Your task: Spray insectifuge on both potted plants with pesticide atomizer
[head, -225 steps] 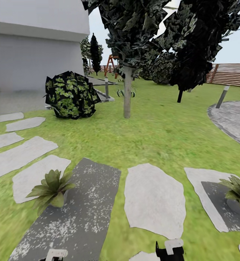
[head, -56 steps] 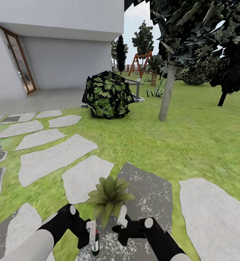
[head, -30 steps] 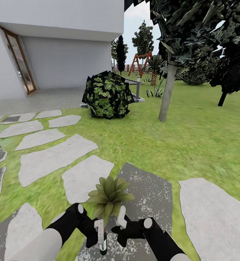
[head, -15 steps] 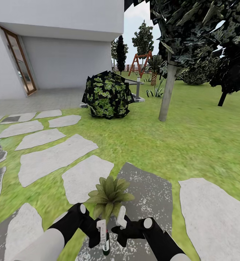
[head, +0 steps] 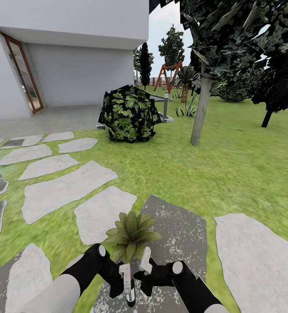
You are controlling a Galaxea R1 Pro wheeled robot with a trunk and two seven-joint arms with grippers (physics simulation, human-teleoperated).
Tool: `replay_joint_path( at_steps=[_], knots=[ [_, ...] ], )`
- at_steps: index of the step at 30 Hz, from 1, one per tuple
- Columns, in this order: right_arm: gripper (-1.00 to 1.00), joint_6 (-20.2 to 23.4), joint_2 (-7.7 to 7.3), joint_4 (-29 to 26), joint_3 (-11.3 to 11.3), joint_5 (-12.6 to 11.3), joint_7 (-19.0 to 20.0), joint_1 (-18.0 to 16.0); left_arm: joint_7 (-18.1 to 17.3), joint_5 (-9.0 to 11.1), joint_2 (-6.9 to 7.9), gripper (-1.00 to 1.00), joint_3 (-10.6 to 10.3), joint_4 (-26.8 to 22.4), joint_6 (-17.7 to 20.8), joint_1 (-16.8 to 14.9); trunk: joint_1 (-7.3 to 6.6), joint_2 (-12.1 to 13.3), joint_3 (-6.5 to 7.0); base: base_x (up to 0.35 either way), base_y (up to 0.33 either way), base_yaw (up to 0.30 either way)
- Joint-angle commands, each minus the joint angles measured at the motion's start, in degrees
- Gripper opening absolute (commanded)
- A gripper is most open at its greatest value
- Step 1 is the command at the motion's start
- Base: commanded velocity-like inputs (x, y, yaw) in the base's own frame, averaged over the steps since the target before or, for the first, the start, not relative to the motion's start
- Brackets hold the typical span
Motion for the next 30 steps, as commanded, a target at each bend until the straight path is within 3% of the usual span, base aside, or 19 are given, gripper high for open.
replay_joint_path(
  at_steps=[1,11,15,17,21,27,30],
  knots=[
    [-1.0,-0.46,0.02,-0.05,-0.06,0.6,0.08,-0.02,-0.24,-0.15,-0.01,-1.0,-0.03,-0.09,0.12,0.01,-0.01,-0.02,-0.05,0.0,0.0,0.0],
    [-1.0,-0.46,0.02,-0.05,-0.06,0.6,0.08,-0.02,-0.43,0.47,-0.09,-1.0,-0.03,-0.09,0.03,-0.01,-0.01,-0.02,-0.05,0.0,0.0,0.0],
    [-1.0,-0.46,0.02,-0.05,-0.06,0.6,0.08,-0.02,-0.27,-0.13,0.32,-1.0,-0.06,0.38,0.06,0.04,-0.01,-0.02,-0.05,0.0,0.0,0.0],
    [-1.0,-0.46,0.02,-0.05,-0.06,0.6,0.08,-0.02,-0.24,-0.34,1.98,-1.0,-0.11,0.58,0.02,0.13,-0.01,-0.02,-0.05,0.0,0.0,0.0],
    [-1.0,-0.46,0.02,-0.05,-0.06,0.64,0.08,-0.02,-0.25,-0.38,6.9,-1.0,-0.12,0.68,-0.28,0.22,-0.01,-0.02,-0.05,0.0,0.0,0.0],
    [-1.0,-0.46,0.02,0.03,-0.08,0.68,0.08,-0.02,-0.19,-0.31,11.27,-1.0,-0.05,0.9,-1.02,0.6,-0.01,-0.02,-0.05,0.0,0.0,0.0],
    [-1.0,-0.46,0.02,0.04,-0.09,0.68,0.08,-0.02,-0.18,-0.22,14.29,-1.0,0.06,0.99,-1.51,0.72,-0.01,-0.02,-0.05,0.0,0.0,0.0]
  ],
)
